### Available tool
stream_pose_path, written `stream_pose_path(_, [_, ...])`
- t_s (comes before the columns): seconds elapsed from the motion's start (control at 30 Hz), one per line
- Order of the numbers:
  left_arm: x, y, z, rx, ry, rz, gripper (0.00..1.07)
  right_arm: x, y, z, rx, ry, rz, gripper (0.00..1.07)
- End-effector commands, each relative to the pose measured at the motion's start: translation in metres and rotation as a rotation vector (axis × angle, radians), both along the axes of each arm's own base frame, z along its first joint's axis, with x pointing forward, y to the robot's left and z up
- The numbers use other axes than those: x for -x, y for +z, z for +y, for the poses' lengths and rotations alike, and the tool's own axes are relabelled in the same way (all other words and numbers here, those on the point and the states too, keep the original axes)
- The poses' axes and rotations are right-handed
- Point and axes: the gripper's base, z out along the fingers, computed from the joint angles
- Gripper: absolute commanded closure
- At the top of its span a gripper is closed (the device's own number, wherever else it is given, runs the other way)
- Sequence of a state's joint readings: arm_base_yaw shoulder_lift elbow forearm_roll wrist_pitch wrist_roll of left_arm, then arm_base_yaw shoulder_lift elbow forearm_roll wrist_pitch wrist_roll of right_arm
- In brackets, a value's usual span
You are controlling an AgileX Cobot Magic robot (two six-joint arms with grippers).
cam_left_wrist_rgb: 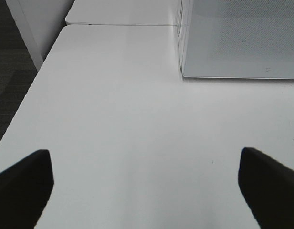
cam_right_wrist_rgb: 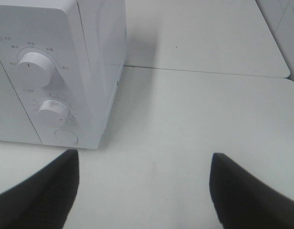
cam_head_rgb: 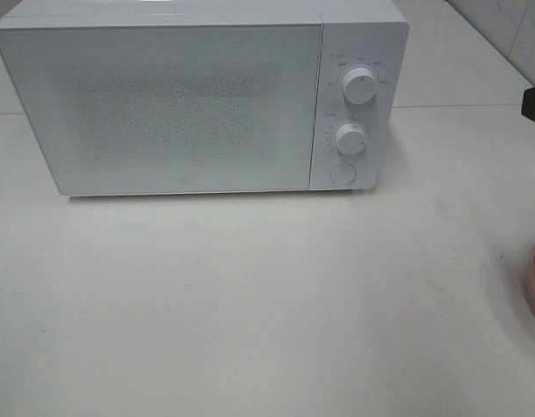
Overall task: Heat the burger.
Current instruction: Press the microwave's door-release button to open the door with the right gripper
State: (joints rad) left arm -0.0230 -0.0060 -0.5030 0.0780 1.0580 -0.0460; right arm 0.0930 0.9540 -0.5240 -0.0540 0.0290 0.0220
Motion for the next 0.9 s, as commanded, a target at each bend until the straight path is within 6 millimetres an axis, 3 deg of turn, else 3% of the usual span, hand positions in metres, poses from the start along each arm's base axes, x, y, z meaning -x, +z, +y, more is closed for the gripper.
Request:
stream_pose_path(0.03, [0.003, 0.001, -0.001, 0.012, -0.003, -0.037, 0.09, -0.007, 0.001, 0.0, -0.01, -0.005, -0.038, 0.34])
stream_pose_path(0.57, [0.003, 0.001, -0.001, 0.012, -0.003, -0.037, 0.09, -0.036, -0.014, 0.004, -0.02, 0.011, -0.139, 0.34])
stream_pose_path(0.9, [0.003, 0.001, -0.001, 0.012, -0.003, -0.037, 0.09, -0.036, -0.037, 0.036, 0.044, 0.087, -0.29, 0.34])
